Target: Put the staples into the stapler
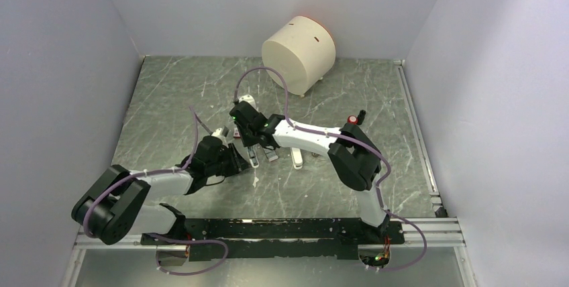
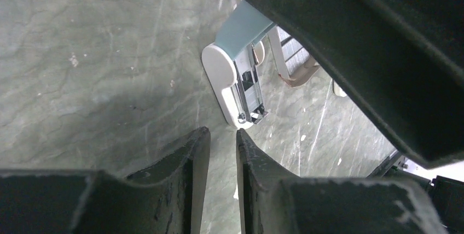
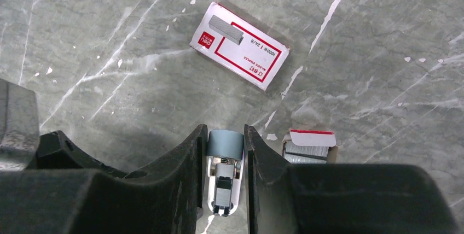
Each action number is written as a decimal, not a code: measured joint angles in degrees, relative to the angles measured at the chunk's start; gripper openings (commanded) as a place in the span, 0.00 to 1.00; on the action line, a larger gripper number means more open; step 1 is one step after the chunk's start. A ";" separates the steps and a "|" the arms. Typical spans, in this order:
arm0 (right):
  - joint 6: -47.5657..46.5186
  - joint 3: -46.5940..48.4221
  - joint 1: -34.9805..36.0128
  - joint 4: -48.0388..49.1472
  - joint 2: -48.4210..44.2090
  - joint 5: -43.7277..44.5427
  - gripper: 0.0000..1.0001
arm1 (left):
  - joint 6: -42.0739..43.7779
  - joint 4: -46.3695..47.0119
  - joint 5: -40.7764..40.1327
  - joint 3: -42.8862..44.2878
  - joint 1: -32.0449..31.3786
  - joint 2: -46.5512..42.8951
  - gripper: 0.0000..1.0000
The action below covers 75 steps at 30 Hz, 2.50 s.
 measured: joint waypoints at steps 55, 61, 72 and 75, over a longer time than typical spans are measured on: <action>3.65 -9.79 3.23 -1.31 -8.68 -0.76 0.18 | -5.38 0.96 5.60 4.81 3.58 8.76 0.08; 4.15 -10.78 4.00 -1.31 -8.92 -0.17 0.18 | -5.35 0.46 5.44 5.05 3.61 8.68 0.08; 5.46 -13.27 6.01 -0.90 -9.05 2.25 0.22 | -4.59 -0.92 4.13 5.16 3.67 7.37 0.10; 6.01 -13.27 6.08 -1.11 -8.85 2.51 0.23 | -4.02 -2.19 3.37 5.16 3.69 6.56 0.11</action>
